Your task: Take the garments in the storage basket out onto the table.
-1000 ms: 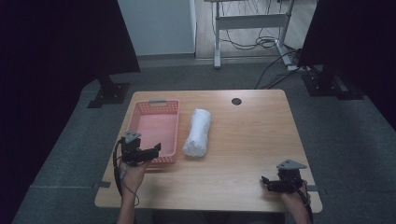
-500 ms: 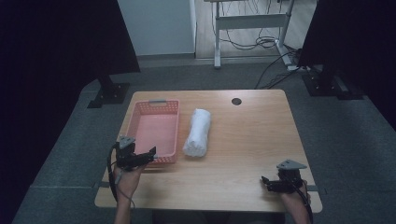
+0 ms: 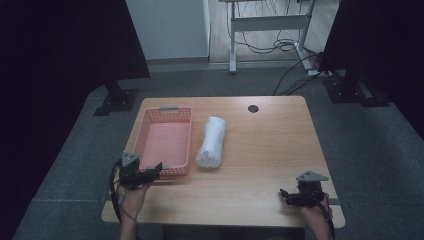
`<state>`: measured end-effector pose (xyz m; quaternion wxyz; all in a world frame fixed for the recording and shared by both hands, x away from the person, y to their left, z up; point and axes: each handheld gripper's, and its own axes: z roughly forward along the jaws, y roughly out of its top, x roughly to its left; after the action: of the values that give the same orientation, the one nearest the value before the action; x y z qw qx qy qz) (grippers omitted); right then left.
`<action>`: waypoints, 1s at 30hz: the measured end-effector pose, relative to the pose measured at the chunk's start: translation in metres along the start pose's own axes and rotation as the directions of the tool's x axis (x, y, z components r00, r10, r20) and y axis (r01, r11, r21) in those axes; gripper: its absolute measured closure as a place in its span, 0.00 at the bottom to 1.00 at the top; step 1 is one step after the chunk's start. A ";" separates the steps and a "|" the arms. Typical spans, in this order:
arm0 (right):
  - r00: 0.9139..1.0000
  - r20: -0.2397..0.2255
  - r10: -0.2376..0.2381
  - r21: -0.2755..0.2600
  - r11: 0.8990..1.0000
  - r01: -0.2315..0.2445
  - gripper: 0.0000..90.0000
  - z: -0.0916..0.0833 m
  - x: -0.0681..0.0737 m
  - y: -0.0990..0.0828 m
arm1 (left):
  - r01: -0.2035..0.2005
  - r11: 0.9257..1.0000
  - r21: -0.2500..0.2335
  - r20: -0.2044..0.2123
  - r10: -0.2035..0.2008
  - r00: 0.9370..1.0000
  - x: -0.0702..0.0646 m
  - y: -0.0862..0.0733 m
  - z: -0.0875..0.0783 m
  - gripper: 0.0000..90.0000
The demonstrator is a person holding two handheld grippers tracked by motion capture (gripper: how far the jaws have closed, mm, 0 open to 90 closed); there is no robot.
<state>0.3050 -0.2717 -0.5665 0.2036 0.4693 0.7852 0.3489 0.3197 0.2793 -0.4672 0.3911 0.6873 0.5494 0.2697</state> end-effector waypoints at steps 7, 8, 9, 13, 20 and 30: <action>1.000 0.000 0.000 0.000 1.000 0.000 0.09 0.000 0.000 0.000 | 0.004 1.000 -0.004 -0.004 -0.004 1.000 0.004 -0.009 -0.002 0.09; 1.000 0.000 0.000 0.000 1.000 0.000 0.09 0.000 0.000 0.000 | 0.005 1.000 -0.004 -0.005 -0.005 1.000 0.004 -0.010 -0.003 0.09; 1.000 0.000 0.000 0.000 1.000 0.000 0.09 0.000 0.000 0.000 | 0.005 1.000 -0.004 -0.006 -0.005 1.000 0.005 -0.011 -0.003 0.09; 1.000 0.000 0.000 0.000 1.000 0.000 0.09 0.000 0.000 0.000 | 0.003 1.000 -0.005 -0.010 -0.003 1.000 0.006 -0.015 -0.004 0.08; 1.000 0.001 0.000 0.000 1.000 0.000 0.09 0.000 0.000 0.000 | 0.004 1.000 -0.002 -0.014 -0.004 1.000 0.008 -0.024 -0.003 0.08; 1.000 0.001 0.001 0.000 1.000 -0.001 0.09 0.000 0.000 0.000 | 0.012 1.000 0.009 -0.011 -0.012 1.000 0.009 -0.037 0.000 0.08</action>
<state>0.3050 -0.2717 -0.5665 0.2040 0.4698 0.7848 0.3488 0.3020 0.2914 -0.4983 0.3866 0.6844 0.5567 0.2687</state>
